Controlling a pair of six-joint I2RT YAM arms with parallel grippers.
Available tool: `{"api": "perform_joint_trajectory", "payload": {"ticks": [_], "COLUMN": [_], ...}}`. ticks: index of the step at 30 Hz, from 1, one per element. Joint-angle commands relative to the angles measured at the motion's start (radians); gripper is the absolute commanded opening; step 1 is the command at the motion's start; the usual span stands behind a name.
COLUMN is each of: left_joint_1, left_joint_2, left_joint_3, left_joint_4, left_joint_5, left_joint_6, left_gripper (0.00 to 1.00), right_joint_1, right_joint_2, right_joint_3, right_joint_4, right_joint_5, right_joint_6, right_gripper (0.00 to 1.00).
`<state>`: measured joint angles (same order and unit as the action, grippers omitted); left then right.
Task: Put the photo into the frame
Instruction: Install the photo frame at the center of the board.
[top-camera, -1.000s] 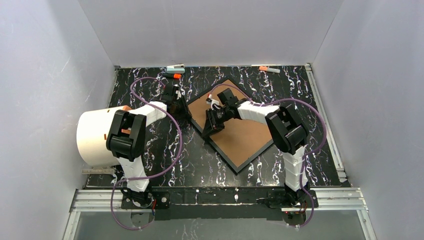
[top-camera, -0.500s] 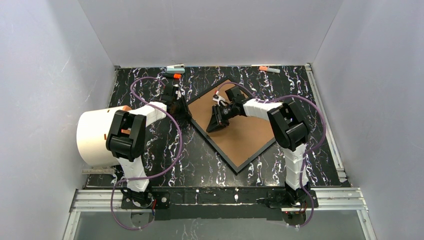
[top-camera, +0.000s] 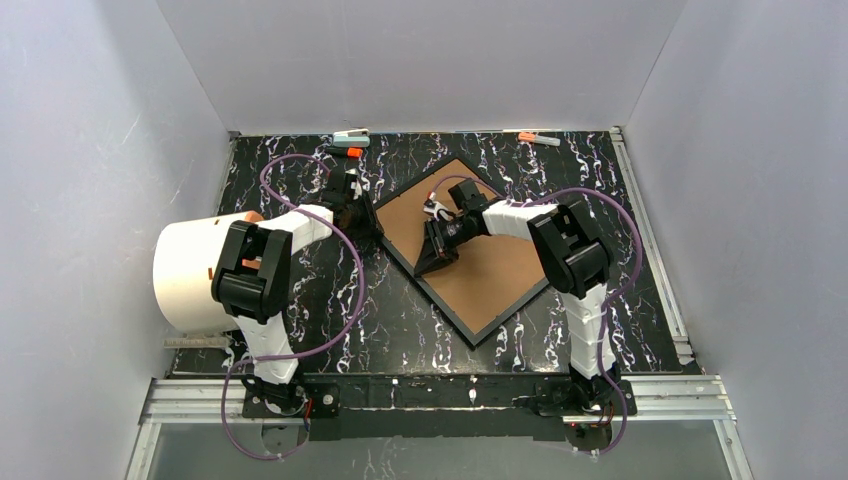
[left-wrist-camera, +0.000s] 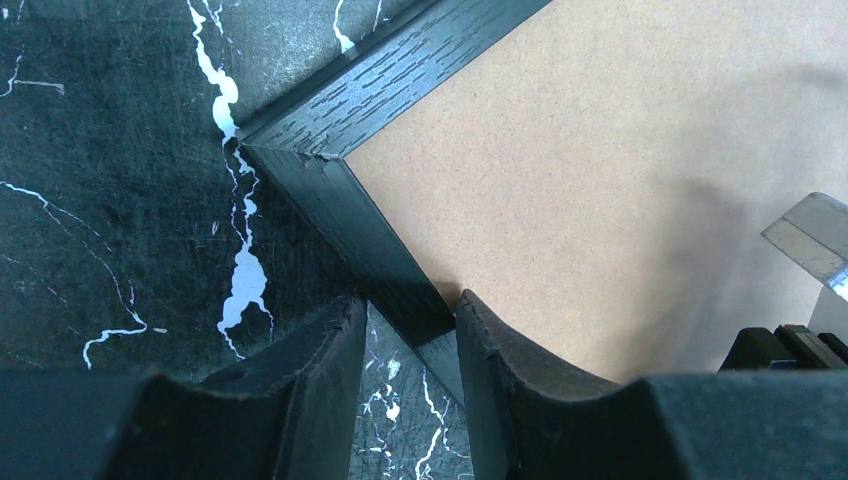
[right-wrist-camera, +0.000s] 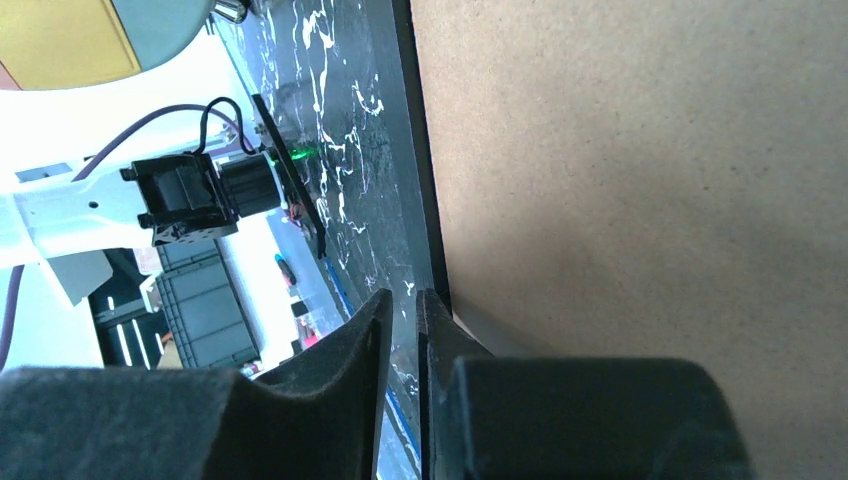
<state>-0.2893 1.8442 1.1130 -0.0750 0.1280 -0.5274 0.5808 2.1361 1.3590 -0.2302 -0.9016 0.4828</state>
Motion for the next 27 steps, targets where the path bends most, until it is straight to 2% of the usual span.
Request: {"api": "perform_joint_trajectory", "payload": {"ticks": [1,7,14,27], "left_joint_1": [-0.003,-0.002,-0.003,-0.003], "left_joint_2": [0.007,0.008,0.008,0.016], "left_joint_3": [-0.042,-0.043,-0.044,-0.042], "left_joint_4": [-0.093,-0.092,-0.093,-0.099], "left_joint_5": [-0.003,-0.007,-0.011,-0.016], "left_joint_6": [0.032,0.033,0.039,0.05], "left_gripper": [0.36,0.36,0.35,0.35], "right_joint_1": [0.002,0.001,-0.007,-0.046], "right_joint_2": [0.023,0.044,0.061,0.106], "right_joint_3": [0.013,0.024,0.013,0.034], "right_joint_4": [-0.051,-0.108,-0.09,-0.185], "right_joint_5": [0.028,0.146,0.236,0.425], "right_joint_6": [-0.047,-0.066,-0.001,0.02], "right_gripper": [0.24,0.21,0.21,0.18]}}
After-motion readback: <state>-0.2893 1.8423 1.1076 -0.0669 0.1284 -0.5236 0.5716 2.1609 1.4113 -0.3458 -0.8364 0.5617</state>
